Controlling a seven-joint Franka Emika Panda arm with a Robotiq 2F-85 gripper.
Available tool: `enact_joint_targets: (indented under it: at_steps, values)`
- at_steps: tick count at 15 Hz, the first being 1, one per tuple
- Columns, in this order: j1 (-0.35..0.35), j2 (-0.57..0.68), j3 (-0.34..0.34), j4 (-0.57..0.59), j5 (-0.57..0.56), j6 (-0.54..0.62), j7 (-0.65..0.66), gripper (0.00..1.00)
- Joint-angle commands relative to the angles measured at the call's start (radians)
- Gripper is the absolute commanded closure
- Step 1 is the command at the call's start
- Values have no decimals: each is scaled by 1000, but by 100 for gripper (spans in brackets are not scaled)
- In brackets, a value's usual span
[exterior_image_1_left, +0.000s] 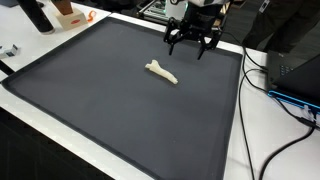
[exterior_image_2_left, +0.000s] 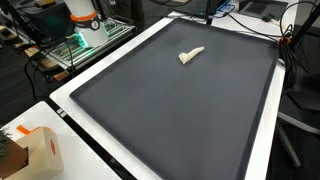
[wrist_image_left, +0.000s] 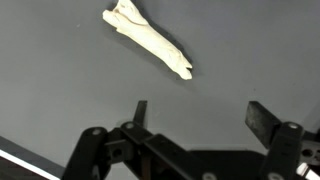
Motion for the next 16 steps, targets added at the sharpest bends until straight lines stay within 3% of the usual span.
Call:
enact_joint_targets:
  at_steps: [1,9,16]
  values:
    - [37,40,-11,-15,-119,37,3,0]
    - [103,101,-34,-34,-302,32,84,0]
    - [119,132,-55,-45,-389,117,233,0]
